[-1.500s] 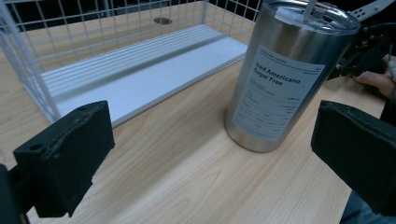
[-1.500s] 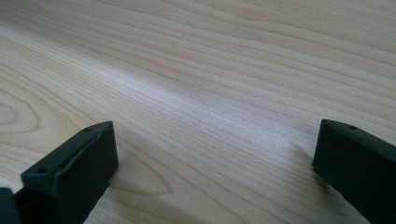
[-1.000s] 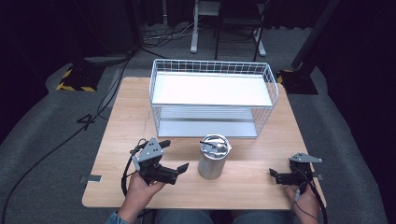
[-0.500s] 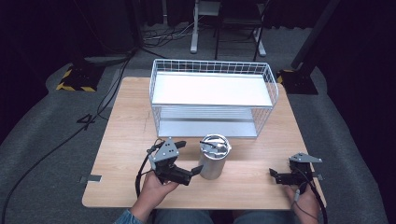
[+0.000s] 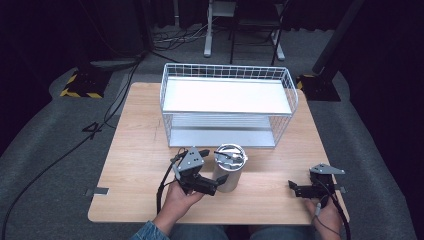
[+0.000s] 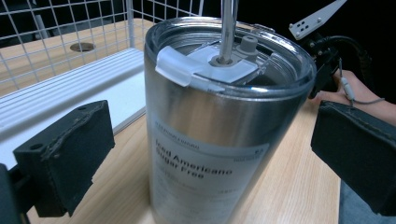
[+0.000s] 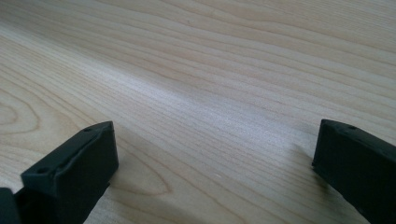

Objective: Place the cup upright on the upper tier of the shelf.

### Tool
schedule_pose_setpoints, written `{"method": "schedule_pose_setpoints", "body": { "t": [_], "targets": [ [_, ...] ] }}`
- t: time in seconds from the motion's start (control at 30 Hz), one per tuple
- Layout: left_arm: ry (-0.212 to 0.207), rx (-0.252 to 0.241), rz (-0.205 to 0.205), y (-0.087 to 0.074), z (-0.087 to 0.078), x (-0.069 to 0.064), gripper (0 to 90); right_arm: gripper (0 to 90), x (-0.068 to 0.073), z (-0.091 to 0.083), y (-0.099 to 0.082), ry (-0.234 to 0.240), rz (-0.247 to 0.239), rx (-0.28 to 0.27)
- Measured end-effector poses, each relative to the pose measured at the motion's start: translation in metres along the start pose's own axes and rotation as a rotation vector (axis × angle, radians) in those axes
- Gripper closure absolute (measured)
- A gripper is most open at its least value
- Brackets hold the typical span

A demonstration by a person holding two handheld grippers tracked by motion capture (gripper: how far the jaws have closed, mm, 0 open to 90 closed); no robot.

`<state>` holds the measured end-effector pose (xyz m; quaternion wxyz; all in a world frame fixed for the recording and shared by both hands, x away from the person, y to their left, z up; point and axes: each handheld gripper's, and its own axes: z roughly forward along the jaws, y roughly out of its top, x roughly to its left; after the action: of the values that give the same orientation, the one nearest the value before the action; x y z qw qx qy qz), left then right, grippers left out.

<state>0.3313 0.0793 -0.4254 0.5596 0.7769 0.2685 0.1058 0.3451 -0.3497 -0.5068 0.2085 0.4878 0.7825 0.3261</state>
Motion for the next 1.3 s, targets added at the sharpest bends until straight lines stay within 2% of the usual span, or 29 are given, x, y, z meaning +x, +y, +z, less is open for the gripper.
{"method": "schedule_pose_setpoints", "body": {
  "t": [0.3,0.53,0.67,0.9,1.3],
  "targets": [
    [-0.001,-0.006,0.019,-0.001,0.018,-0.002,0.0,0.1,0.0,0.0,0.0,0.0,0.0,0.0],
    [0.009,0.009,0.026,-0.004,0.035,-0.004,0.2,0.1,0.0,0.0,0.0,0.0,0.0,0.0],
    [0.005,-0.008,0.031,-0.007,0.043,-0.002,0.0,0.3,0.0,0.0,0.0,-0.002,-0.002,0.0],
    [-0.014,-0.017,0.037,-0.008,0.045,0.0,0.8,0.3,0.0,0.0,0.0,-0.003,-0.003,0.0],
    [-0.004,-0.019,0.069,-0.008,0.044,-0.001,2.8,0.4,0.0,0.0,0.0,-0.007,0.001,0.001]
  ]
}}
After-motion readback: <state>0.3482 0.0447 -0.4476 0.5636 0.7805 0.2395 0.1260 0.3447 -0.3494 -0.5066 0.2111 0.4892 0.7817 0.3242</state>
